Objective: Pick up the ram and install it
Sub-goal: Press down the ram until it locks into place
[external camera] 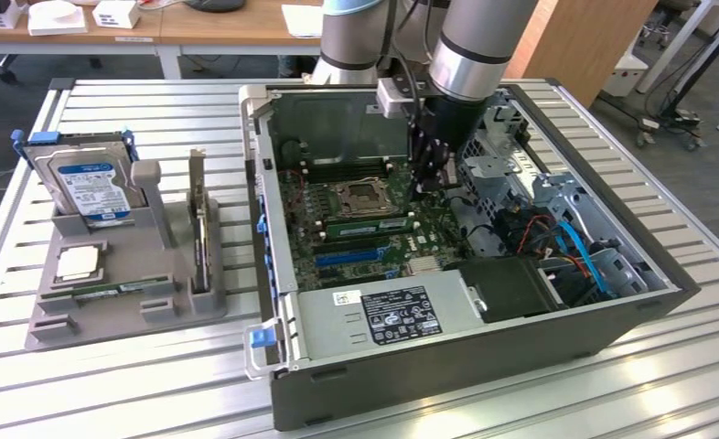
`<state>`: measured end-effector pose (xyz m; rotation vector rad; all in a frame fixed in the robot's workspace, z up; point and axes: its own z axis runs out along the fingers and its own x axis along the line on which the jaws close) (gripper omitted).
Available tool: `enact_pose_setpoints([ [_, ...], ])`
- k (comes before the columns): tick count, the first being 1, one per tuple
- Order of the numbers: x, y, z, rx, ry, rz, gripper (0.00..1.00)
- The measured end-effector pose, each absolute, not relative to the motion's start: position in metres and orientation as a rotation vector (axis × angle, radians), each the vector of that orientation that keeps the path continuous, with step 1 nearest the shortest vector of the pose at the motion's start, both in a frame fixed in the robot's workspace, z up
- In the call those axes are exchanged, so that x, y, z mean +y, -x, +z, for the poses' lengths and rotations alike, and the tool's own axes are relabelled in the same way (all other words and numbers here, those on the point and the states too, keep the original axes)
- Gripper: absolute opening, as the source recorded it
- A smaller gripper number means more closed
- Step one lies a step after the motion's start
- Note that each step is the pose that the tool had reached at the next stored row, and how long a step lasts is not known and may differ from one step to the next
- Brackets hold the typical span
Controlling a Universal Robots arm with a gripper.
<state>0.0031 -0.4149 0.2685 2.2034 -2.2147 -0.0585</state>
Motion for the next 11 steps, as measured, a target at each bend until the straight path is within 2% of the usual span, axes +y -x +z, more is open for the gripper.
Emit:
enact_pose_setpoints([
  [11, -0.4149, -0.0032, 0.2621, -2.216, -2.204, -0.06, 0.1],
])
